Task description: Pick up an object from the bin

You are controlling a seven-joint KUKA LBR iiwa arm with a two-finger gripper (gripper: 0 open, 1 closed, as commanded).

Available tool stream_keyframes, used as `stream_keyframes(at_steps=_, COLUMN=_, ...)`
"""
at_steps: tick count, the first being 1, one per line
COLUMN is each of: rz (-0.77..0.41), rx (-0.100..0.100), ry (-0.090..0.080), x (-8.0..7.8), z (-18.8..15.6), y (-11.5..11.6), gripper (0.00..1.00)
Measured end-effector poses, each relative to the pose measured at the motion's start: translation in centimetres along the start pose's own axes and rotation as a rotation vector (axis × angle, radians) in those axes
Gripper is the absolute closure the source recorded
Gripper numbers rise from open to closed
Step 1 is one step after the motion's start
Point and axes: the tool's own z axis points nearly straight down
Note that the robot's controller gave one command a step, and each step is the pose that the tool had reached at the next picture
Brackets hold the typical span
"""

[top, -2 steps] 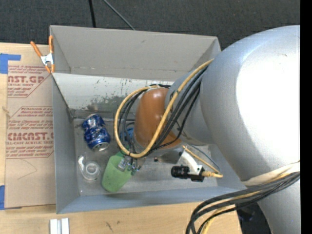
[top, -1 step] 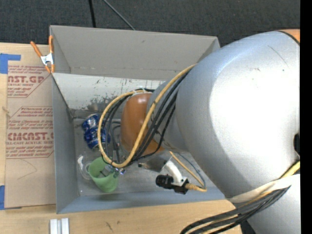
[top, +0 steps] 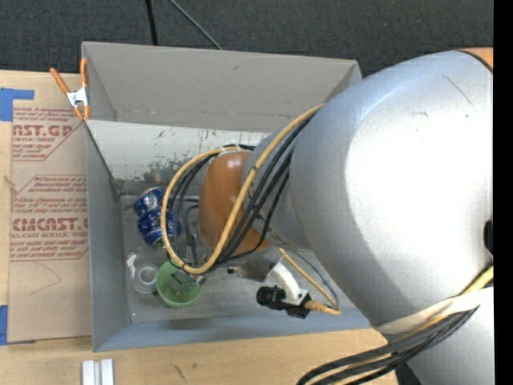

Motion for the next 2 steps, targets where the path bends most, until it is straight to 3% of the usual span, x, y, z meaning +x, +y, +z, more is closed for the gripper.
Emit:
stream_keyframes(at_steps=1, rz=-0.047, rx=0.001, ry=0.002, x=-2.2, z=-9.3, y=2.9, gripper=1.0)
stream_keyframes(at_steps=2, rz=-0.637, rx=0.002, ry=0.004, x=-2.3, z=-19.4, y=3.9, gripper=1.0)
